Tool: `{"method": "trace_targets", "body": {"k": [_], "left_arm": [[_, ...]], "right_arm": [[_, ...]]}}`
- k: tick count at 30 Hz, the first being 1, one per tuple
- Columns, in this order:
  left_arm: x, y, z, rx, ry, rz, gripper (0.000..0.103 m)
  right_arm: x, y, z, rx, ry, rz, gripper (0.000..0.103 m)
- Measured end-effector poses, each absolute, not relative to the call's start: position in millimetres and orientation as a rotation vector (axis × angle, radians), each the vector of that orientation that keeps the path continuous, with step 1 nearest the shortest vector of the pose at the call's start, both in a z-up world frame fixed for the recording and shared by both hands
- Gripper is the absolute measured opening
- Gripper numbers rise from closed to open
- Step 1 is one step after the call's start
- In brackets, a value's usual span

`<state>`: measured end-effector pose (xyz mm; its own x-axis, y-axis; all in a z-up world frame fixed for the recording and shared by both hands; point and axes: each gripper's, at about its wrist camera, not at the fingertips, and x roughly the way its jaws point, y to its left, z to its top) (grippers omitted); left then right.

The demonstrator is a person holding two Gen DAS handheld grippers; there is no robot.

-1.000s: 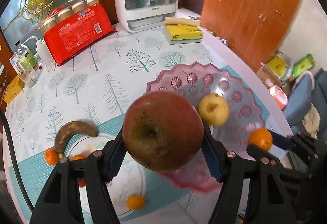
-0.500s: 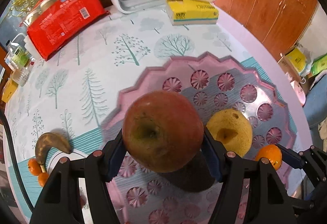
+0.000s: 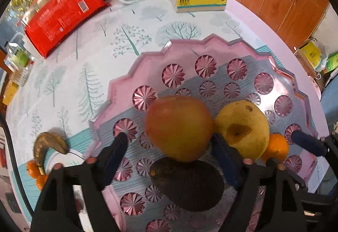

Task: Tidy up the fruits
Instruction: 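Carry the apple and orange into the pink bowl and open both tools, then move both tools back to the plate and grasp the brown banana with the right tool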

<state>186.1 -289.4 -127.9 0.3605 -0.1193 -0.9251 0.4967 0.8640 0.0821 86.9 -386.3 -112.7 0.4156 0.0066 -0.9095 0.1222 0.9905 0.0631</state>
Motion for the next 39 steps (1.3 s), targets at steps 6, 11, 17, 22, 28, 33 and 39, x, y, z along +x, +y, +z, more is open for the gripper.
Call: {"method": "trace_targets", "body": {"k": [6,11,17,22,28,33,39], "left_arm": [[169.2,-282.3,-107.7,0.398,1.075,-0.4,0.088],[157.6,-270.4,-92.1,0.379,1.042,-0.386,0.092],[142.5,-255.7,-79.1,0.348,1.025,-0.38,0.092],[130.7,-244.8,-70.8,0.33,1.011,-0.371,0.092],[116.9,-236.3,-60.9,0.318,0.989,-0.375,0.092],[103.2,-227.9,-51.3,0.325,0.963,-0.377,0.092],[92.6,-207.9,-36.7,0.321,0.93,-0.367,0.092]], "right_arm": [[87.1,-384.9,-108.3,0.124,1.132,-0.063,0.053],[84.7,-381.0,-101.6,0.114,1.117,-0.059,0.053],[79.1,-376.0,-92.6,0.098,1.101,-0.06,0.053],[73.0,-372.4,-85.5,0.091,1.088,-0.065,0.053],[65.2,-367.5,-79.8,0.089,1.08,-0.071,0.053],[56.9,-360.5,-72.5,0.088,1.066,-0.076,0.053],[49.0,-347.2,-59.1,0.09,1.035,-0.082,0.053]]}}
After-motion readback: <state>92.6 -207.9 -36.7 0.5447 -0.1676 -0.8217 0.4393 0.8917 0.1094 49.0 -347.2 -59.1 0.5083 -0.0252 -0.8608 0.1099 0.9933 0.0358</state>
